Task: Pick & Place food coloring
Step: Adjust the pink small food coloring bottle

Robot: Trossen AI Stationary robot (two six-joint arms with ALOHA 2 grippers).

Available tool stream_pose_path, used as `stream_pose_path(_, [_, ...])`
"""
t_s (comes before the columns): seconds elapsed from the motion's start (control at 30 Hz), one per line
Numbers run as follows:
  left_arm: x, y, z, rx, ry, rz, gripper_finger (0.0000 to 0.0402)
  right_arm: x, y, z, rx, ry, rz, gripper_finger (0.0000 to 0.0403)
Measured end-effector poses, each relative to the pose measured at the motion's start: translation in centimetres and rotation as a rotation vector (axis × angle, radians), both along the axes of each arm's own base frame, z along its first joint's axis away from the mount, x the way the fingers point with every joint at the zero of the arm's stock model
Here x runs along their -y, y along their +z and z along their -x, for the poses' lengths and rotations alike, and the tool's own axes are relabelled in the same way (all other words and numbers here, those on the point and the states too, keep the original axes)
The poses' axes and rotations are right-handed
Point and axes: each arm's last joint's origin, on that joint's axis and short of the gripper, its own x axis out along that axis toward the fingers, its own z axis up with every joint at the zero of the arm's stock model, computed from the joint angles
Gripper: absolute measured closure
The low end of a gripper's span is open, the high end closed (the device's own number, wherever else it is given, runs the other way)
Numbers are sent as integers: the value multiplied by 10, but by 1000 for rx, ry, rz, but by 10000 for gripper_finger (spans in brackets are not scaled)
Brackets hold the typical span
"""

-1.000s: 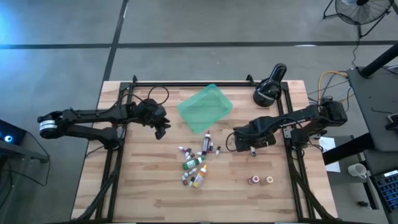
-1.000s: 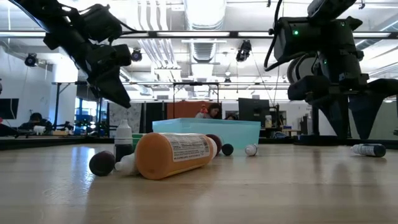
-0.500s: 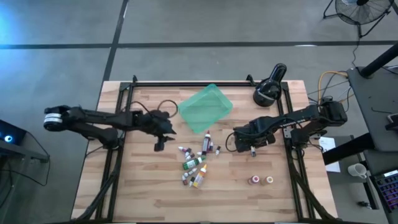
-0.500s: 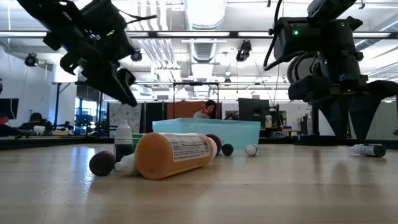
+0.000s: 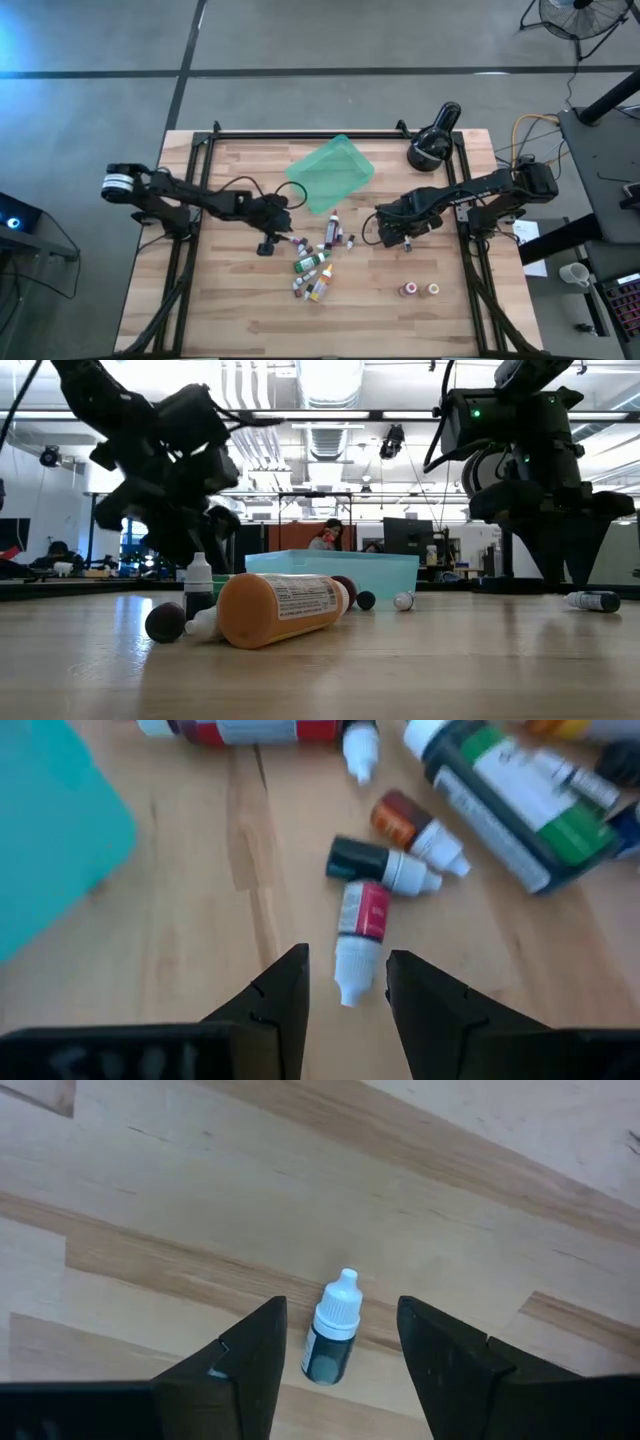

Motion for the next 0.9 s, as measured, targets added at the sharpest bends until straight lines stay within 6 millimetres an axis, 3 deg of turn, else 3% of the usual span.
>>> stream_pose_path(0.63, [0,-18,-11,-48,1,2,295,0,-1,1,-6,4,0,220])
stream_pose_path(0.9, [0,-16,-11,-46,10,6,365,0,-1,1,-7,4,0,222])
